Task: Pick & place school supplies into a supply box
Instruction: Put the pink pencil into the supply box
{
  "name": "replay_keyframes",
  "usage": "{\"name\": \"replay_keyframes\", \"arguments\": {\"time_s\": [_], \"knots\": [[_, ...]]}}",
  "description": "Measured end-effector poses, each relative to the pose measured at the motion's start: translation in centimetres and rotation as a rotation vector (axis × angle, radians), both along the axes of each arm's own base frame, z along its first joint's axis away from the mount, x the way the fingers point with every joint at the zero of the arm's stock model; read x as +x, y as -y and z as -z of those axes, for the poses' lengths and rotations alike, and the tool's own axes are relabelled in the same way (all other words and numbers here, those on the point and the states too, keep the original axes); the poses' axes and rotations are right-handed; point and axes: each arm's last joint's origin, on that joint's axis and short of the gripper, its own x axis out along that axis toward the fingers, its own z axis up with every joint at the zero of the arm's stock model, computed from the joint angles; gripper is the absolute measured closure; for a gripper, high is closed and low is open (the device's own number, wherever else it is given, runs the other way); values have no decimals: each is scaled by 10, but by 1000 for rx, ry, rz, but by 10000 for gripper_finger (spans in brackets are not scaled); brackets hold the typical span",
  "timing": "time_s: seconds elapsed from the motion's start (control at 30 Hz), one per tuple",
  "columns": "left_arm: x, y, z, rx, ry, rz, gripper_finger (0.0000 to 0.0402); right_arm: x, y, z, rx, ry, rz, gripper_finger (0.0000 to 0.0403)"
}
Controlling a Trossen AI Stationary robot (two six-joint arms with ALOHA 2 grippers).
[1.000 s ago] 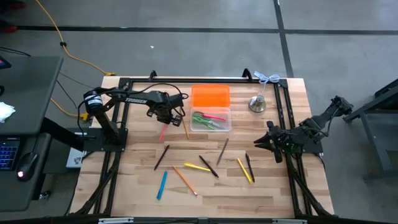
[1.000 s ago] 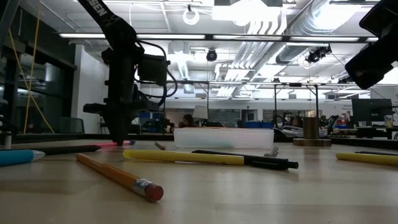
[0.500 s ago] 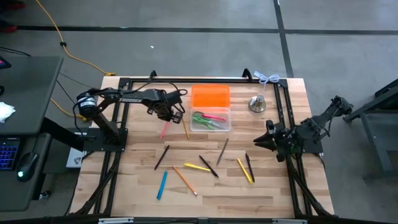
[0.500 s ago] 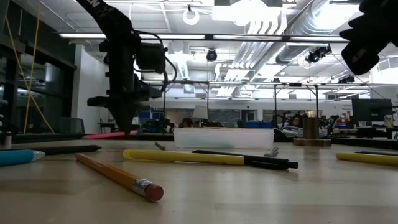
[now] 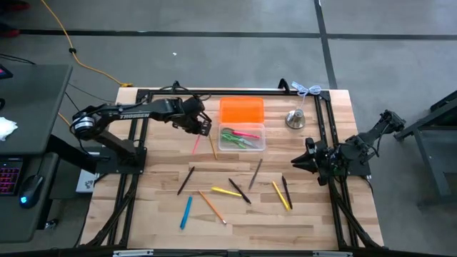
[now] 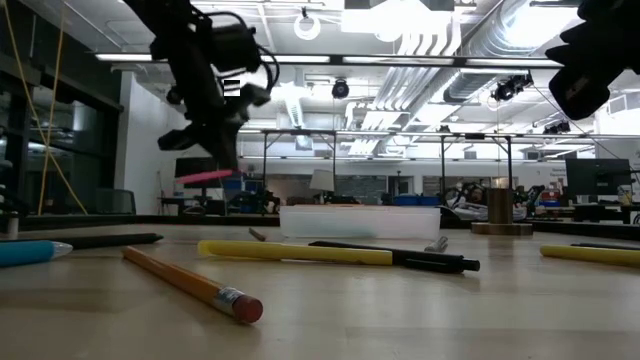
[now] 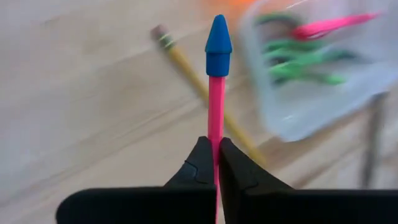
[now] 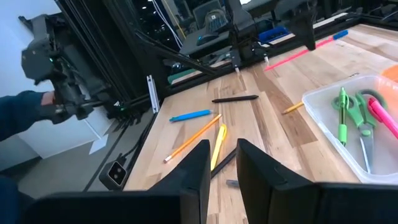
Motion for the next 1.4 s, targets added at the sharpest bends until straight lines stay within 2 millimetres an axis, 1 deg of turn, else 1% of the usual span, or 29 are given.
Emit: {"name": "replay_keyframes", "arguments": {"time_s": [0.17,0.3,0.47,0.7,0.83,0.93,1.07,1.23,1.4], "knots": [[7,-1,-17,9,187,11,368,0,0,0,48,-4,6,347],[16,-3,-27,2,331,41,366,0,0,-2,97,2,10,347],[25,-5,-39,4,504,69,365,1,0,-7,129,47,9,347],[33,-7,-55,13,683,89,365,1,1,-15,134,131,36,347],[36,-8,-62,34,758,89,365,1,3,-19,157,170,102,347],[38,-9,-68,48,823,86,365,1,3,-22,171,192,117,347],[42,-4,-74,75,876,91,364,5,1,-26,191,227,143,347],[46,6,-76,102,893,82,364,16,-1,-29,187,257,168,347],[49,15,-76,114,890,76,364,32,0,-29,187,275,197,347]]}}
